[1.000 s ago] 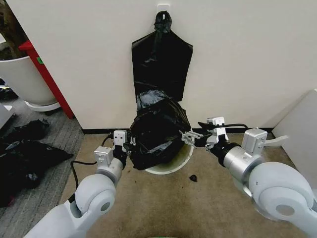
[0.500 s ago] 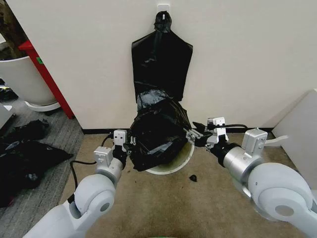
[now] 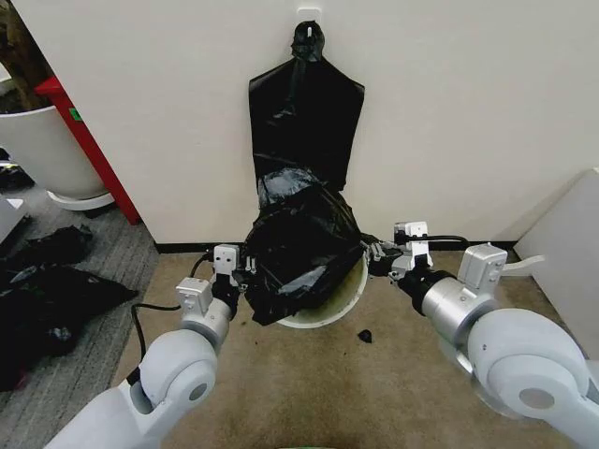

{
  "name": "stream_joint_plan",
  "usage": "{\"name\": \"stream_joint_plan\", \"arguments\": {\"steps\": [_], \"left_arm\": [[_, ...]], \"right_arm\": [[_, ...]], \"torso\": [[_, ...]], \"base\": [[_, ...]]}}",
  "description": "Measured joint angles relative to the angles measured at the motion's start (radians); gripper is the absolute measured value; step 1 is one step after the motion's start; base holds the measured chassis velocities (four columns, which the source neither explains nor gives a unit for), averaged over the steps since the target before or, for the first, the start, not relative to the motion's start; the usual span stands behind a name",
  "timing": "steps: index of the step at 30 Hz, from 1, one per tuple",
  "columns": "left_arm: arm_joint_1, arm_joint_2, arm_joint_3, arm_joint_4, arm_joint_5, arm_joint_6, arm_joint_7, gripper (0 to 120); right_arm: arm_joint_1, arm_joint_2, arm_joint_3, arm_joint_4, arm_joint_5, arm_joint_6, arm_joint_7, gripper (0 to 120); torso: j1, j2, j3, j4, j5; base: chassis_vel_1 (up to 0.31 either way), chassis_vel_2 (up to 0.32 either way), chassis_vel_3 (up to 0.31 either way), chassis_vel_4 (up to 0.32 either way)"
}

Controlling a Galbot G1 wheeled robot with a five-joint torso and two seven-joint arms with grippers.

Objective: Place the garbage bag over the trash bin.

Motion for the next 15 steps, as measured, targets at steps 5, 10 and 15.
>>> {"name": "stream_joint_plan", "arguments": {"steps": [5, 10, 15], "left_arm": [[0.006, -0.007, -0.006, 0.008, 0.003, -0.005, 0.001, 0], [0.013, -0.015, -0.025, 0.022, 0.008, -0.032, 0.017, 0], [0.027, -0.017, -0.04, 0.024, 0.012, -0.077, 0.054, 0]], "right_arm": [[-0.001, -0.013, 0.018, 0.0, 0.014, 0.009, 0.021, 0], [-0.014, -0.033, 0.043, 0.0, 0.038, 0.01, 0.071, 0], [-0.022, -0.056, 0.066, -0.018, 0.047, -0.003, 0.105, 0]], "torso": [[0.0, 0.0, 0.0, 0.0, 0.0], [0.0, 0.0, 0.0, 0.0, 0.0], [0.0, 0.0, 0.0, 0.0, 0.0001]], "base": [[0.0, 0.0, 0.0, 0.0], [0.0, 0.0, 0.0, 0.0], [0.0, 0.0, 0.0, 0.0]]}}
